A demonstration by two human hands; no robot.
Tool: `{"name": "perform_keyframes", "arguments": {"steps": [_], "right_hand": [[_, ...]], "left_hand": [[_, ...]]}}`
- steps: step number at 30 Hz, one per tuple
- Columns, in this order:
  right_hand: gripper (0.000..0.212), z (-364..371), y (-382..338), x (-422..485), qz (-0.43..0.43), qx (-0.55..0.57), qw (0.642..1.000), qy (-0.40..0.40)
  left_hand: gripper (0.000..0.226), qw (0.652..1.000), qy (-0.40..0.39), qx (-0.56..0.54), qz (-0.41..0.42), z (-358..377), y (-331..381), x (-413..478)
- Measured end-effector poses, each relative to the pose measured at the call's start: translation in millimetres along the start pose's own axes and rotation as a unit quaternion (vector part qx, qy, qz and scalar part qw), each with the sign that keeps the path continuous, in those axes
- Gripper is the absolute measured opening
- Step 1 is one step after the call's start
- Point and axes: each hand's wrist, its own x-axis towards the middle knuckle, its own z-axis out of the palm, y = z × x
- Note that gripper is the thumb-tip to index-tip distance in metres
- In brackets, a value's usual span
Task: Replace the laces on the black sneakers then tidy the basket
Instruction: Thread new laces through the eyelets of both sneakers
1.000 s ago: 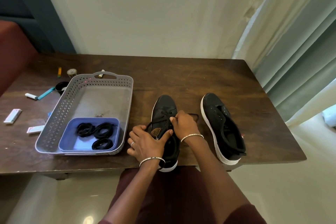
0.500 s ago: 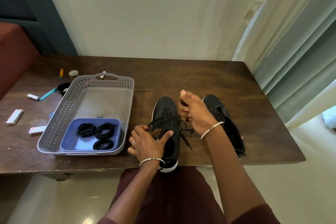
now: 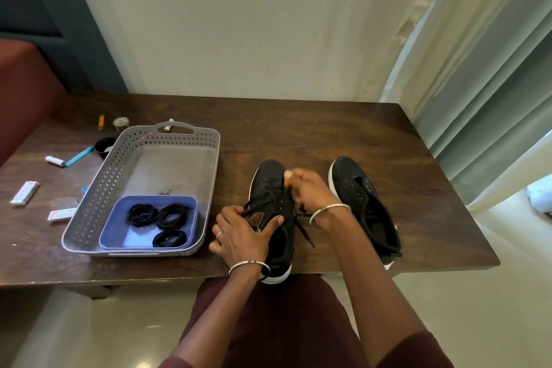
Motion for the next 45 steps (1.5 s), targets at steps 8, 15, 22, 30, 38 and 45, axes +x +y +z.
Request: {"name": "perform_keyframes", "arguments": {"steps": [8, 15, 22, 30, 38, 45], "right_hand": [[0.032, -18.6, -42.8, -6.9, -0.054, 0.092, 0.992, 0.062], [0.041, 2.3, 25.5, 5.7, 0.054, -0.352, 0.934, 0.018], [0.027, 12.6, 18.5, 8.2, 0.028, -0.273, 0.961, 0.023], [0.028, -4.9, -3.6, -2.5, -0.003, 0.057, 0.997, 0.053], [0.013, -6.1, 24.9, 0.4, 0.033, -0.084, 0.988, 0.126], [0.011, 1.1, 37.5, 2.5, -0.013, -0.289, 0.953, 0.087]], "left_hand": [[0.092, 1.000, -0.004, 0.004, -0.001, -1.5, 1.5, -1.6], [0.082, 0.999, -0.001, 0.016, 0.035, -1.5, 0.8, -0.9], [0.066, 0.997, -0.034, 0.034, 0.059, -0.6, -1.7, 1.1], [0.058, 0.996, -0.068, 0.036, 0.056, -2.6, -1.6, 2.4], [0.048, 0.993, -0.083, 0.044, 0.066, -3.5, 0.8, 4.5], [0.031, 0.974, -0.145, -0.076, 0.154, 0.8, -1.4, 28.9]]}}
